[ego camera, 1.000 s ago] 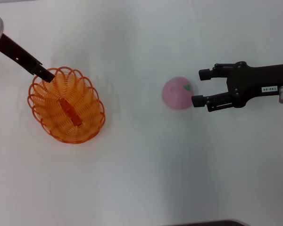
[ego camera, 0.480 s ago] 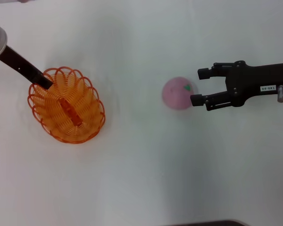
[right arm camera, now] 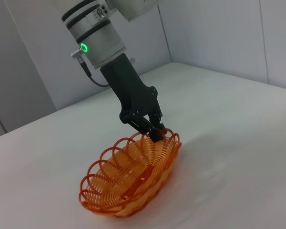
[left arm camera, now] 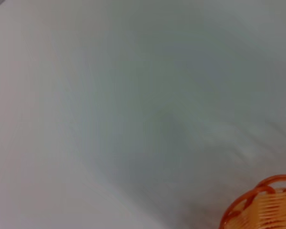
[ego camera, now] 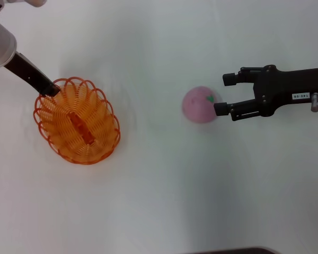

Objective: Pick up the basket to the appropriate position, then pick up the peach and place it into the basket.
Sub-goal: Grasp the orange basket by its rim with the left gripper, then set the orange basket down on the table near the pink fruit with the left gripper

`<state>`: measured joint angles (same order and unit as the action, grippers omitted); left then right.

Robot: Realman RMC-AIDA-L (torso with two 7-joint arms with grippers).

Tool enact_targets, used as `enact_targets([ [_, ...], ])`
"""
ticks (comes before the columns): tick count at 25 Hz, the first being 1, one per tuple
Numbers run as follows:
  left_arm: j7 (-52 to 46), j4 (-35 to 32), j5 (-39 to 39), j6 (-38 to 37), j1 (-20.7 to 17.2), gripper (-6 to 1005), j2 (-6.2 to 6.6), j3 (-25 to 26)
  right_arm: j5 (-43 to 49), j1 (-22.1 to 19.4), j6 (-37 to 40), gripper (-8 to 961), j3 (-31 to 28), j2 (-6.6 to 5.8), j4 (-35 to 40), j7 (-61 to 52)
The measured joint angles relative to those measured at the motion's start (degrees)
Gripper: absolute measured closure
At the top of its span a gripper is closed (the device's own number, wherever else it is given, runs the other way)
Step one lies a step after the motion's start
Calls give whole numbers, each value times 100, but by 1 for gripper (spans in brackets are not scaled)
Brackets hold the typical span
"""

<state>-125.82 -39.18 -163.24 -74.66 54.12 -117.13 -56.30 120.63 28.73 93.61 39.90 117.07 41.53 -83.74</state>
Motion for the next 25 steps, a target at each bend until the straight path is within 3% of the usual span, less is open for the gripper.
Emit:
enact_targets([
  [8,123,-43,31,-94,10,911,24,91,0,-1,-84,14,0,17,-47,31],
  [12,225,-325,176,-377,-25,924,57,659,1,9,-100,14,0,24,-48,33],
  [14,351,-581,483,-688,-78,930,141,1315,1,11,-100,14,0,25,-48,33],
  [16,379,-676,821,-986,-113,936,322,1886,2,11,-81,15,1,26,-49,33],
  [18,285,-713,1088,-1270,-151,943,480,2225,3,10,-46,15,4,30,-44,33],
  [20,76,-825,1207,-1443,-203,947,543,2407,4,7,-31,15,10,34,-31,33],
  [25,-974,-1324,1281,-1611,-402,952,443,2439,5,18,-8,15,8,34,1,44],
])
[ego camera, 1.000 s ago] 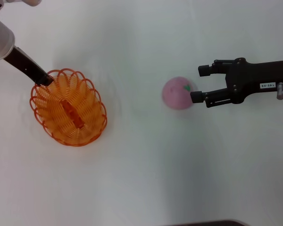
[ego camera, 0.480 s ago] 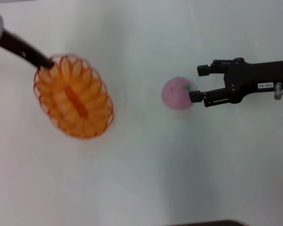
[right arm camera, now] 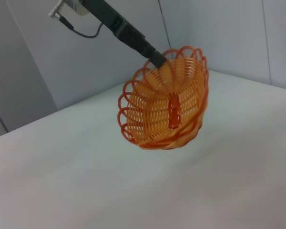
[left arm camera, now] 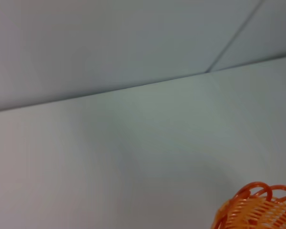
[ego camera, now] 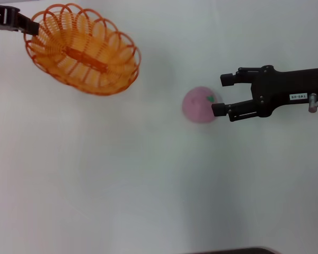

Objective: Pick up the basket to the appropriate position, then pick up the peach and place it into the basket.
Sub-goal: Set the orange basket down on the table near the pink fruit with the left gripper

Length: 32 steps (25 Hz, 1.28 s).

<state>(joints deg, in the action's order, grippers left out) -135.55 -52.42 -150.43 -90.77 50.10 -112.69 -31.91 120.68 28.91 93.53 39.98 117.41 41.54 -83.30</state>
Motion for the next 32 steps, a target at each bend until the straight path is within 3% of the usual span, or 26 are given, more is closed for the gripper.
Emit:
enact_targets([
  [5,-762,-202,-36,170,-164,957,-211,-50,0,44,106,16,4,-35,4,76],
  [12,-1604,-264,5,1148,-664,955,-601,-53,-6,85,277,16,29,-28,11,233],
  [15,-1855,-287,26,1503,-913,955,-801,-70,-3,98,290,17,56,-58,13,242],
  [21,-1980,-263,33,1632,-1126,937,-1053,-97,22,114,279,17,54,-159,13,354],
  [26,-1998,-219,72,1697,-1209,910,-1116,-124,18,161,296,17,54,-175,28,386],
  [32,-1999,-25,120,1765,-1242,877,-1102,-210,30,177,334,18,62,-173,82,345],
])
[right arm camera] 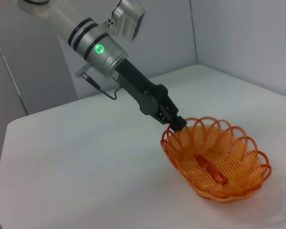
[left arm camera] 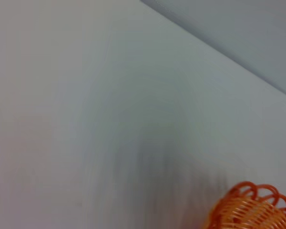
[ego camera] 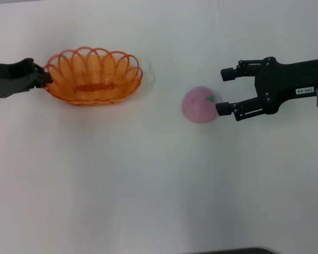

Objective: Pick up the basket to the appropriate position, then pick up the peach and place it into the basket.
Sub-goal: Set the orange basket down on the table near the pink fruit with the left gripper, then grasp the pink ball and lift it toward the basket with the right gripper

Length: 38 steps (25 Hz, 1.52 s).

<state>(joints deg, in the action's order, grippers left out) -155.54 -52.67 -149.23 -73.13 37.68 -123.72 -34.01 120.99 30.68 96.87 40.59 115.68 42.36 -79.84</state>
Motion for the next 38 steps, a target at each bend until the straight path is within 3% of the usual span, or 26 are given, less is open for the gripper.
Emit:
enact_targets([
  [8,81,-298,-3,-226,-111,833,16,-148,-8,5,-7,19,-39,11,8,-11],
  [12,617,-1032,360,-259,-471,551,8,-122,-23,10,-105,19,-122,20,10,-77],
  [16,2199,-1529,2078,-343,-1155,357,35,-82,-33,42,-148,19,-289,26,10,-255],
  [20,4490,-1346,3770,-732,-1790,228,44,-79,-38,122,-268,20,-396,55,6,-508],
  [23,5899,-1109,4389,-1199,-2133,160,39,-78,-40,201,-348,20,-477,66,-17,-802],
  [27,7029,-929,4274,-1770,-2338,146,1,-108,-41,347,-469,20,-551,86,-15,-1265],
  [31,7466,-568,3565,-1884,-2302,150,0,-149,-41,531,-568,21,-546,48,-10,-1743],
  [38,7363,-463,2927,-1746,-2202,156,22,-133,33,911,-576,21,-289,-189,264,-2663],
])
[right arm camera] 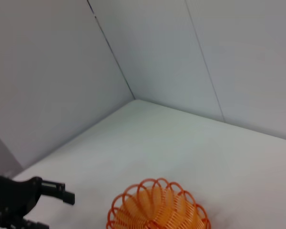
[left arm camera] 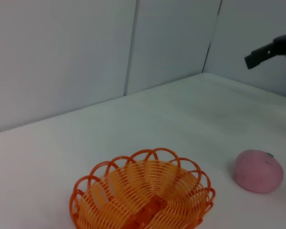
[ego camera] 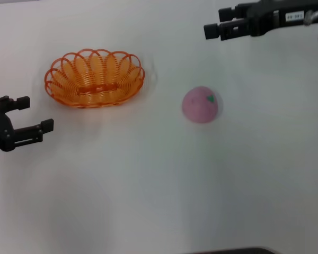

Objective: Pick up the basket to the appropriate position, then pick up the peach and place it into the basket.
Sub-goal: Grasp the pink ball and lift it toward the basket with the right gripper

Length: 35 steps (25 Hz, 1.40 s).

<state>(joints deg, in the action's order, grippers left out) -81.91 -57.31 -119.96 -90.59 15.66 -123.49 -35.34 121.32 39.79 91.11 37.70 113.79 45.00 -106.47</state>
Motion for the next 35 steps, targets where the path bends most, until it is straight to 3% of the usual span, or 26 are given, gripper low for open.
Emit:
enact_targets([
  [3,-207,-12,-103,4,83,156,49,25,173,153,169,21,234,-75,566,-507],
  [5,-299,-16,-162,-16,140,156,73,40,560,318,474,21,288,-58,1205,-869],
  [9,-335,-7,-191,-12,191,156,87,11,1619,838,1175,22,305,66,2147,-1335],
  [12,-335,4,-250,-3,227,156,88,-2,2426,1229,1588,22,392,205,2356,-1448],
  [17,-327,36,-326,11,285,156,67,-9,3500,1521,1657,22,1099,414,2291,-1605],
  [22,-297,113,-327,19,300,156,56,-16,3579,1452,1286,23,1742,534,2070,-1788],
  [35,-316,178,-327,24,297,156,53,-17,3388,1411,51,24,2593,623,833,-1849],
])
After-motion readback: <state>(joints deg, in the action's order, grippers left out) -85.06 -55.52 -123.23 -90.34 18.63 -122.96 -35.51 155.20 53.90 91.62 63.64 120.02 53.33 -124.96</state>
